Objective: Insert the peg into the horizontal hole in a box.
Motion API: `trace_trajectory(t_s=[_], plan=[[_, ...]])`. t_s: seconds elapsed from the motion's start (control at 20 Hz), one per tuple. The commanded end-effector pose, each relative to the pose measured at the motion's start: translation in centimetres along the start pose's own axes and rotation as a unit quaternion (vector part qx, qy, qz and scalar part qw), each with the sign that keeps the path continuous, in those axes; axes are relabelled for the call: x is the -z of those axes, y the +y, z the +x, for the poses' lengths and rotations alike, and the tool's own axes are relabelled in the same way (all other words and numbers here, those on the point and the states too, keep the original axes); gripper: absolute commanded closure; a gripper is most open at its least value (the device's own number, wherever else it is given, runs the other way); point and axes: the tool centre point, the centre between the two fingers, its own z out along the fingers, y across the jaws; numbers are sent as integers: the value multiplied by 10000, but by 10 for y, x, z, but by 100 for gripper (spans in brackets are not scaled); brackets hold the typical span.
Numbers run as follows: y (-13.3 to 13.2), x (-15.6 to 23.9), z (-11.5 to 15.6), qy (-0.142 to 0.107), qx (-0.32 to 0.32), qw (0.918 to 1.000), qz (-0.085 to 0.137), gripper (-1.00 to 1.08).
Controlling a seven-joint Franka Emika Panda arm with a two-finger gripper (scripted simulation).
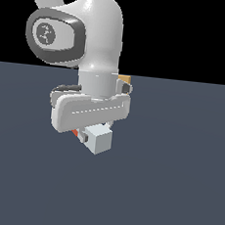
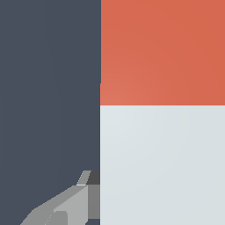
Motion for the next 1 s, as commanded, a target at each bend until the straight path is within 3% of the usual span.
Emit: trace_trajectory(t_s=[0.0, 0.45, 0.95], plan=[[1, 5, 11, -13, -282, 9996, -16, 108], [7, 14, 52, -12, -1250, 9922, -19, 108], [22, 24, 92, -9, -2249, 9744, -21, 108]])
